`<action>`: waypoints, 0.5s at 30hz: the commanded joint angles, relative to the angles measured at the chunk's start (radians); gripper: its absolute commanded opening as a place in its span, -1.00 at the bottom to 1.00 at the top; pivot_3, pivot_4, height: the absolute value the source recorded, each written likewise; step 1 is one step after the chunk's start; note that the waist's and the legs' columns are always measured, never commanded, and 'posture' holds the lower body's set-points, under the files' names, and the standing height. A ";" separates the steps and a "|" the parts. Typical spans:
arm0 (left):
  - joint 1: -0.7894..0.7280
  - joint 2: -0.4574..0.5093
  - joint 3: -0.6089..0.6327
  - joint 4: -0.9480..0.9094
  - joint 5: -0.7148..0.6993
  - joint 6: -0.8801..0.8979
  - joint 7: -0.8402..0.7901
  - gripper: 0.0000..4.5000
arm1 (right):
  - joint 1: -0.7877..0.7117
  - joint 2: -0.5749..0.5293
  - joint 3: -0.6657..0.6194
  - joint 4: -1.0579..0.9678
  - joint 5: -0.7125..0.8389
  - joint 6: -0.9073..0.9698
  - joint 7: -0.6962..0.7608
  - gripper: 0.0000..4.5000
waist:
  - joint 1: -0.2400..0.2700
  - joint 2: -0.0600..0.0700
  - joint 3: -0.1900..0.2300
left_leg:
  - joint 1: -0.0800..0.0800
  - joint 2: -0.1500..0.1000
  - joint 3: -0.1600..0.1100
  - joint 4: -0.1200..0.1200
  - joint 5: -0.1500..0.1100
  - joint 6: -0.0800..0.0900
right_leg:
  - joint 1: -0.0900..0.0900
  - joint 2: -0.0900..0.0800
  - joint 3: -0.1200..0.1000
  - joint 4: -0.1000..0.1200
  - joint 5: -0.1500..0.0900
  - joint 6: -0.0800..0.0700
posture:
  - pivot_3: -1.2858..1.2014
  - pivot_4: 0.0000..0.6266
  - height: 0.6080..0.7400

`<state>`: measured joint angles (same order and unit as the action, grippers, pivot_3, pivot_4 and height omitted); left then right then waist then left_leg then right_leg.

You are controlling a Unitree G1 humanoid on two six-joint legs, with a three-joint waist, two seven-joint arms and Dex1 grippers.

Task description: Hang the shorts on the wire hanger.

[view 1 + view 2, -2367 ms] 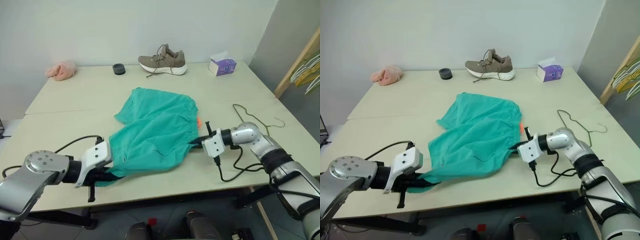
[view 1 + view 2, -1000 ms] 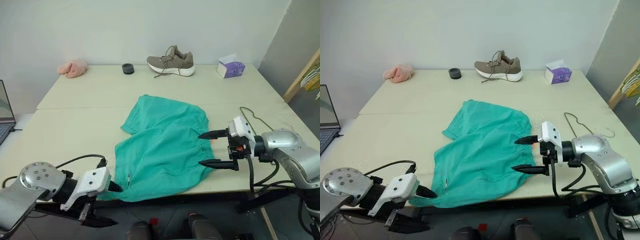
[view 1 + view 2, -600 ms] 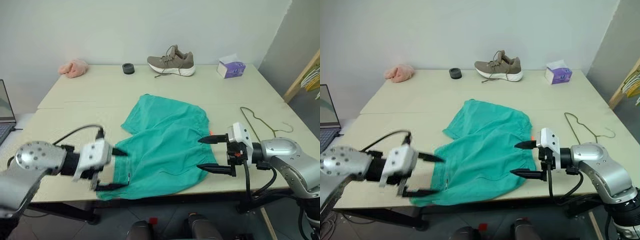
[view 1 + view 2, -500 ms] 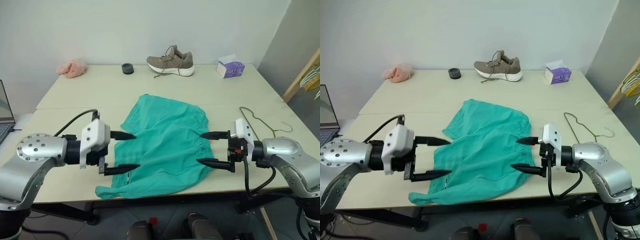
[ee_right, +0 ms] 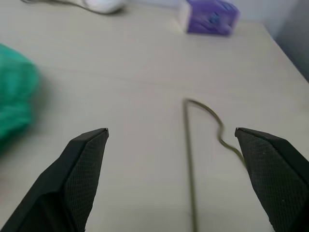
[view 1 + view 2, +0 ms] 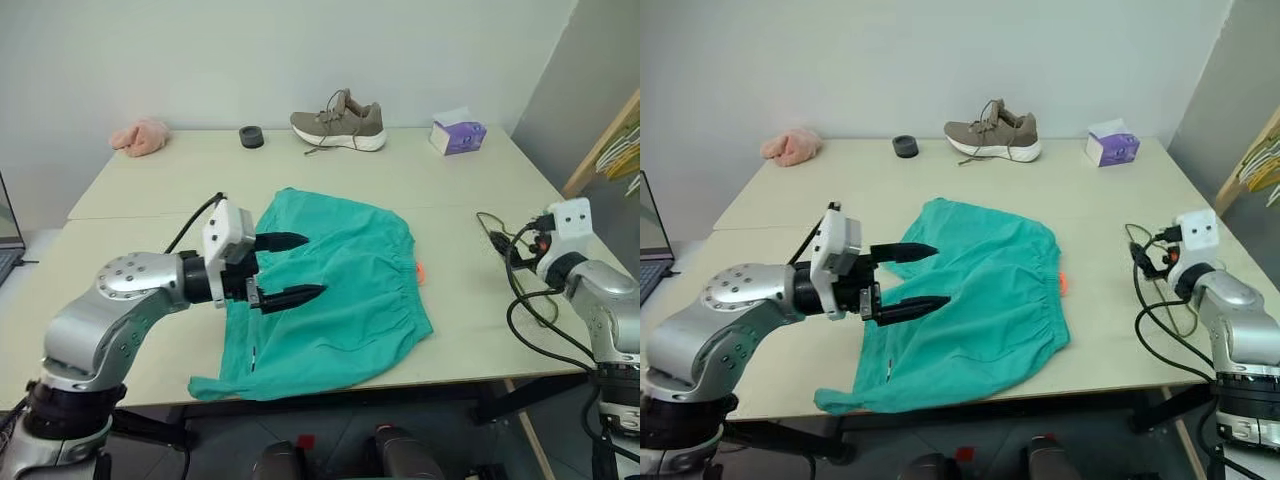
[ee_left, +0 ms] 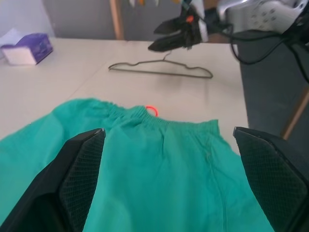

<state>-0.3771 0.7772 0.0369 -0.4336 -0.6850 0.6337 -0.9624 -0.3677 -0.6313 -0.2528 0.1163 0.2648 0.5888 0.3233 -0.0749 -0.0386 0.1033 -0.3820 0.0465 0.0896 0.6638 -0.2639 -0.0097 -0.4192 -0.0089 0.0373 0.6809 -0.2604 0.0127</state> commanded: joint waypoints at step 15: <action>-0.105 -0.039 -0.097 0.043 0.067 -0.063 -0.102 1.00 | -0.181 -0.079 0.108 0.536 -0.107 0.119 0.121 0.57 | -0.065 0.001 0.001 | 0.001 0.000 -0.001 -0.002 0.000 0.000 | 0.001 0.005 0.001 -0.002 -0.002 0.003 | -0.09 -0.67 1.00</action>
<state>-0.4660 0.7421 -0.0670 -0.3843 -0.6246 0.5946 -1.0592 -0.5602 -0.7068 -0.1831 0.6045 0.1926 0.6907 0.4162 -0.1398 -0.0375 0.1041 -0.3812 0.0470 0.0879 0.6622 -0.2643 -0.0100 -0.4183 -0.0044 0.0385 0.6790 -0.2628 0.0162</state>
